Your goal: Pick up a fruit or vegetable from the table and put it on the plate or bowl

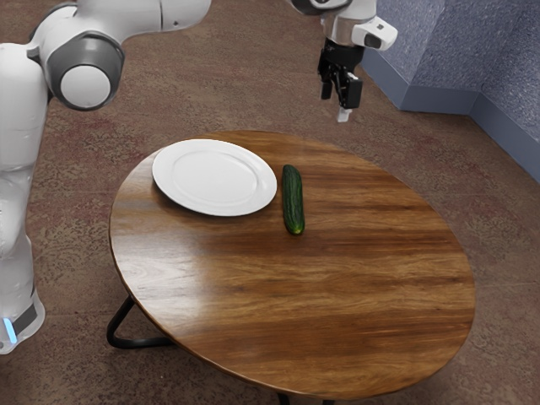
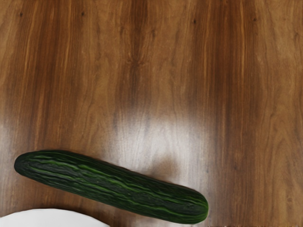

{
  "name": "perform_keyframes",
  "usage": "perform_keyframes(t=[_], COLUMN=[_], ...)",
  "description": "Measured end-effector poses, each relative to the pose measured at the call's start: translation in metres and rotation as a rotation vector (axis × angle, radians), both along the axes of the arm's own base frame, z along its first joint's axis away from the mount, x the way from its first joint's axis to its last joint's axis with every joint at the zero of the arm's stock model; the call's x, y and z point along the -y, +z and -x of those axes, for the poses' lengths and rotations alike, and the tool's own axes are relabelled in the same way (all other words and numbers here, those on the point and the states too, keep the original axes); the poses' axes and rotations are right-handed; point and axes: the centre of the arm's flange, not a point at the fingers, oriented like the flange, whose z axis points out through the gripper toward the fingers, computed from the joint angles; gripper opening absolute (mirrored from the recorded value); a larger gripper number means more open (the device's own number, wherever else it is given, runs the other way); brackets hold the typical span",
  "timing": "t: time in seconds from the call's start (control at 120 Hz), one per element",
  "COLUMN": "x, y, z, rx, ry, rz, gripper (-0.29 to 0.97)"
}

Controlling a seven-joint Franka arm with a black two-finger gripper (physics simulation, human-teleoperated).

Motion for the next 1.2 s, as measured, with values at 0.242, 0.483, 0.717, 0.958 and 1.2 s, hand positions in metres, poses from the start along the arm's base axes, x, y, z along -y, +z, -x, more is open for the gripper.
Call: perform_keyframes(t=[0.242,0.483,0.717,0.958,1.2], x=[0.002,-0.016,-0.067,-0.079,-0.098], y=[0.006,-0.006,-0.057,-0.097,-0.126], z=[0.001,-0.007,-0.029,-0.052,-0.079], rx=[0.010,-0.008,-0.074,-0.097,-0.053], ry=[-0.020,0.221,0.570,0.824,1.040], rz=[-0.004,0.049,0.150,0.196,0.291], gripper=[0.68,0.68,0.68,0.68,0.68])
